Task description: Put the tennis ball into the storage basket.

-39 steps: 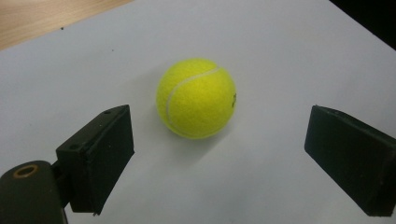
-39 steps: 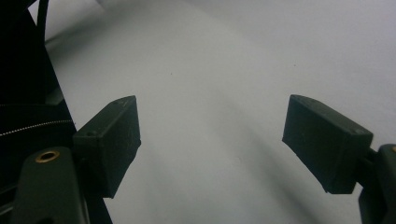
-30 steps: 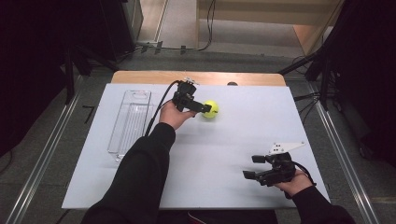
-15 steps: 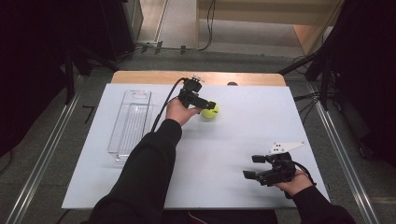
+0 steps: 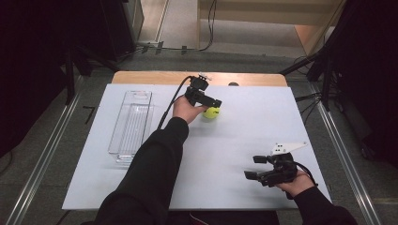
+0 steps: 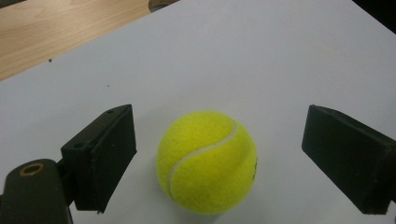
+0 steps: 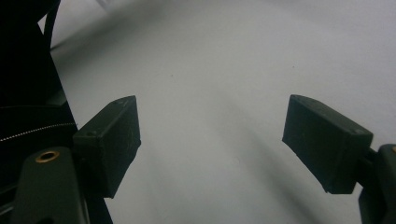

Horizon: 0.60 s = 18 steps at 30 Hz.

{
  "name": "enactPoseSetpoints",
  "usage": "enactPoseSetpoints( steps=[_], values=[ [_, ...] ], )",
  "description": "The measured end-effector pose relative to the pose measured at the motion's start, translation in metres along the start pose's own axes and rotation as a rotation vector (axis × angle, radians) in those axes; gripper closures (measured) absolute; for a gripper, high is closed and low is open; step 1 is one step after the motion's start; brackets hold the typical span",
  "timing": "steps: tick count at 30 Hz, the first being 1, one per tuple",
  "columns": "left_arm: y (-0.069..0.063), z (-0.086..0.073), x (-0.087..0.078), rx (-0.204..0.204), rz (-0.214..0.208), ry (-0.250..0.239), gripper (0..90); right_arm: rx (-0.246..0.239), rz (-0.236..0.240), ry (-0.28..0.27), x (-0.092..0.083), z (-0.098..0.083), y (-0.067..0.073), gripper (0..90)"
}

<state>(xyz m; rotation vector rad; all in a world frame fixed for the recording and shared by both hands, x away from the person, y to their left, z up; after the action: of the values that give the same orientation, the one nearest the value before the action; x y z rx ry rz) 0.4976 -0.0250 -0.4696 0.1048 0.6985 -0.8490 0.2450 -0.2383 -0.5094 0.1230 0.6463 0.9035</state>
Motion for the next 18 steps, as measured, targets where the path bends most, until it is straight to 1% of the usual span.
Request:
enactPoseSetpoints(
  steps=[3,7,11,18],
  values=[
    [0.0021,-0.0009,0.0011,-0.003,0.004,-0.002,10.6,0.001,0.000,0.000,-0.0001,0.0000,-0.0002,17.1],
    [0.0019,-0.0014,0.0019,0.003,0.009,-0.002,10.6,0.002,0.000,-0.001,0.0000,0.0001,0.0000,17.1],
    [0.0023,-0.0023,0.0034,-0.002,0.013,-0.005,10.6,0.000,0.001,-0.001,0.0002,0.0002,0.0000,17.1],
    [0.0036,-0.0042,0.0062,-0.001,0.015,0.002,10.6,0.001,0.001,0.000,0.0002,0.0001,-0.0002,17.1]
  ],
)
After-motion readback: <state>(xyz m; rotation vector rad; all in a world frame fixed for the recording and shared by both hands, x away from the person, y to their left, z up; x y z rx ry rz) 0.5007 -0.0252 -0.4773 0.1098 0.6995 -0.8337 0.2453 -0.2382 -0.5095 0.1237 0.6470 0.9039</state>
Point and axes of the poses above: each handheld gripper's, and its own axes: x roughly forward along the jaws, z roughly out of its top, y roughly to its left, the point moved 4 cm from there along x, roughly forward along the jaws, and after that the axes turned 11 degrees about -y, right-handed, at the moved point
